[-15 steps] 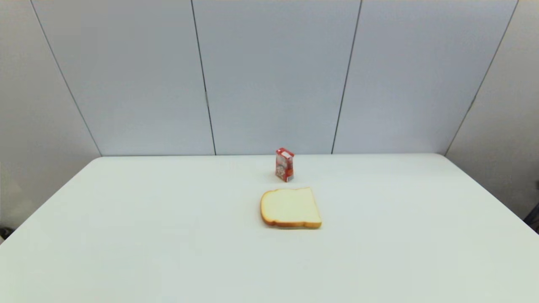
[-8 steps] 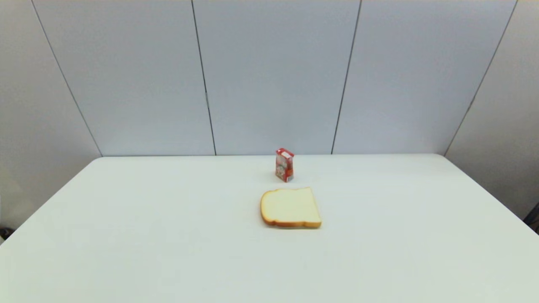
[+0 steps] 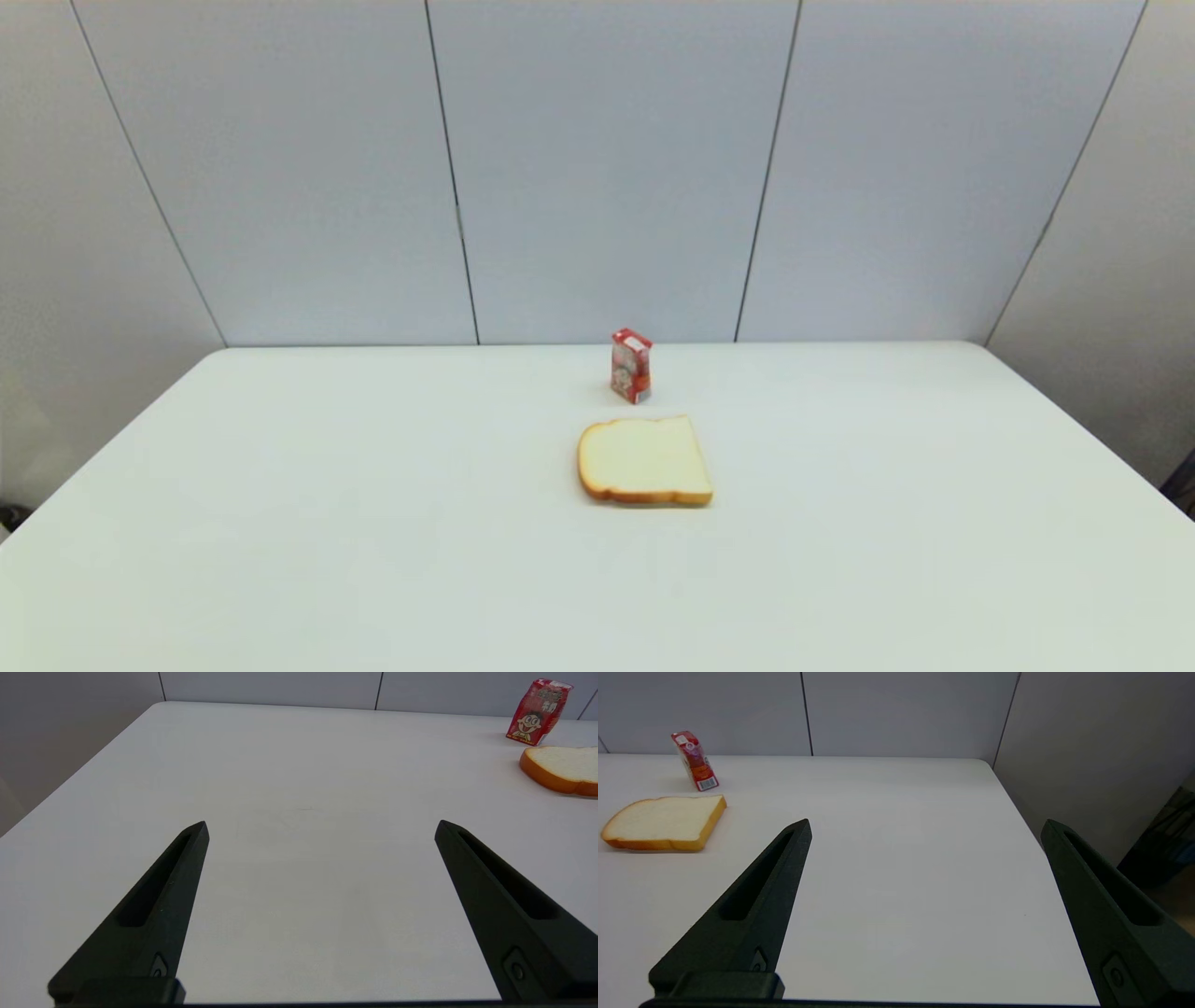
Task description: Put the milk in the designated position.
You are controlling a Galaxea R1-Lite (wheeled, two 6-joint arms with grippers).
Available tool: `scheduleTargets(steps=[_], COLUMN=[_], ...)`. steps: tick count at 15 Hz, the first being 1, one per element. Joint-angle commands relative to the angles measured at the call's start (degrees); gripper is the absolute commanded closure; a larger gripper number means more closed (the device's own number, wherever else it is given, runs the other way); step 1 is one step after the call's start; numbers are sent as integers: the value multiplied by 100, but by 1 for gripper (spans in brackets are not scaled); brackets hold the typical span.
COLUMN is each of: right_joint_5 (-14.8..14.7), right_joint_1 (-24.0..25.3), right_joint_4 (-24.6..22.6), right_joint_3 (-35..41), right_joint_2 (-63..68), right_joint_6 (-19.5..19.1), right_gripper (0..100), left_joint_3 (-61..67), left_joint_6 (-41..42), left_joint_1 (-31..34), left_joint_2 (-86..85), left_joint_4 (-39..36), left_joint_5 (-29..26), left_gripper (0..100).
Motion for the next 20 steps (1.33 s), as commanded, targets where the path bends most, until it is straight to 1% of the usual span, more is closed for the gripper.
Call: scheduleTargets(steps=[1, 3, 6, 7, 8, 9, 11, 12, 14, 16, 19, 20], right_joint_5=[18, 88, 352, 431, 431, 457, 677, 686, 695, 660, 660, 660], right_joint_1=[-56, -152, -258, -258, -267, -267, -267, -267, -267, -267, -267, -267], right_joint_4=[-1343, -1114, -376, -218, -148, 55, 230, 397, 230, -77, -200, -358], right_joint_3=[1507, 1621, 1639, 1744, 1797, 1806, 1823, 1841, 1894, 1990, 2026, 2096], right_joint_2=[-236, -491, -1141, -1360, -1493, -1660, -1686, -1686, -1686, -1686, -1686, -1686], right_joint_6=[-30, 14, -3, -12, 14, 32, 32, 50, 296, 551, 551, 533], right_gripper=[0, 0, 0, 0, 0, 0, 0, 0, 0, 0, 0, 0], left_joint_3=[9, 9, 9, 9, 9, 9, 9, 9, 9, 9, 9, 9], left_joint_6=[-3, -3, -3, -3, -3, -3, -3, -3, -3, -3, -3, -3], left_joint_1=[0, 0, 0, 1, 9, 0, 0, 9, 0, 9, 0, 0], left_joint_2=[-1, -1, -1, -1, -1, -1, -1, -1, -1, -1, -1, -1], left_joint_4=[0, 0, 0, 0, 0, 0, 0, 0, 0, 0, 0, 0], left_joint_5=[-1, -1, -1, -1, -1, -1, -1, -1, -1, -1, -1, -1], left_gripper=[0, 0, 0, 0, 0, 0, 0, 0, 0, 0, 0, 0])
